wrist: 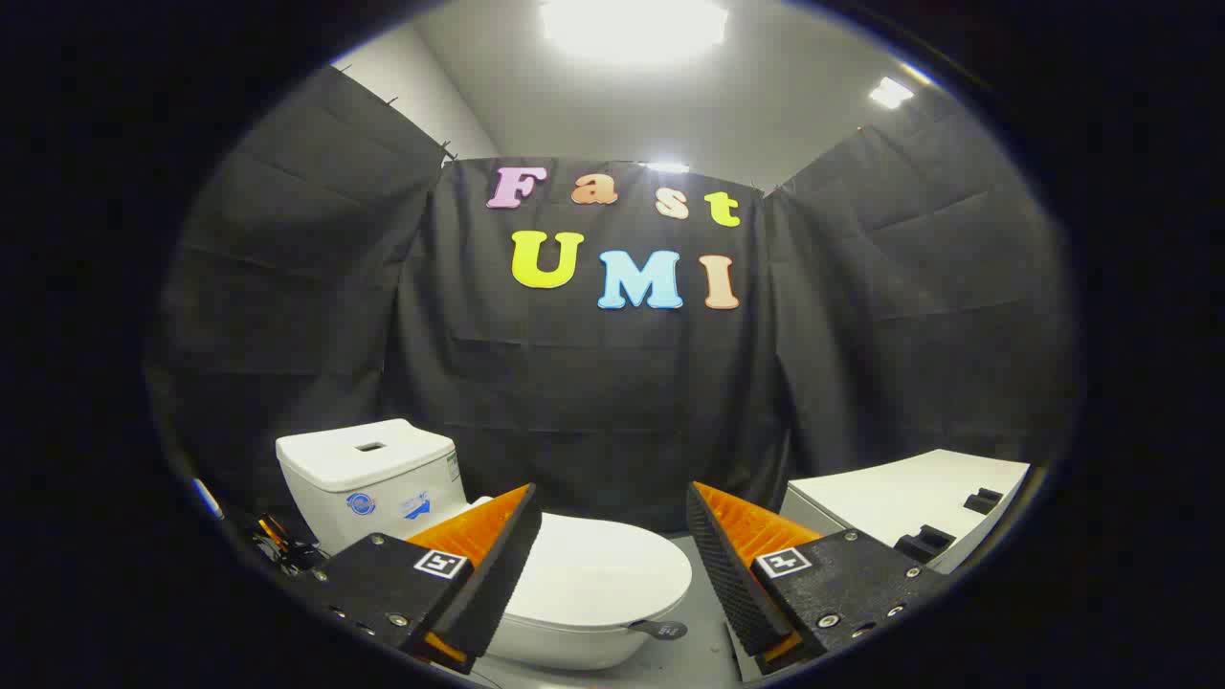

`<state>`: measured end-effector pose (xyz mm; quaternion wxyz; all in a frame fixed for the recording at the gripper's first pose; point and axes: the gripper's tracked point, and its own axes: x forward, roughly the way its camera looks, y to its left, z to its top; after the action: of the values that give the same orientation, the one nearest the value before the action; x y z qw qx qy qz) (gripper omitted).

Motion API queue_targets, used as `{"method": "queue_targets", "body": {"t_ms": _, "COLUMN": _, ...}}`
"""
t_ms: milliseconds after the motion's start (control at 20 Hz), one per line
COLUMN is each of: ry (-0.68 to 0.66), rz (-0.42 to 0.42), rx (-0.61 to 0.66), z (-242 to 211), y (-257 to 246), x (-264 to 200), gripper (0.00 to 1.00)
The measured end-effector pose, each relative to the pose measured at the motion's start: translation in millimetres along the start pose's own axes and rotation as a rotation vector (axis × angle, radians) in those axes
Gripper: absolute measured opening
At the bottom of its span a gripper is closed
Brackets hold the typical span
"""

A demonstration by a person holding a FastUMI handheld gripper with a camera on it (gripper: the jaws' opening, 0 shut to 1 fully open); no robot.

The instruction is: Open the toilet lid.

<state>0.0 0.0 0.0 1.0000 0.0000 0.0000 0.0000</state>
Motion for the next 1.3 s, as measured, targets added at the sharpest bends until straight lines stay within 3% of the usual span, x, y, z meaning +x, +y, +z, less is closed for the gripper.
{"method": "queue_targets", "body": {"t_ms": 1000, "ry": -0.009, "rz": -0.023, "rx": 0.025, "z": -0.2, "y": -14.4, "x": -1.4, "gripper": 0.94}}
{"method": "queue_targets", "body": {"t_ms": 1300, "ry": -0.019, "rz": -0.036, "rx": 0.096, "z": -0.7, "y": -23.7, "x": -1.0, "gripper": 0.94}}
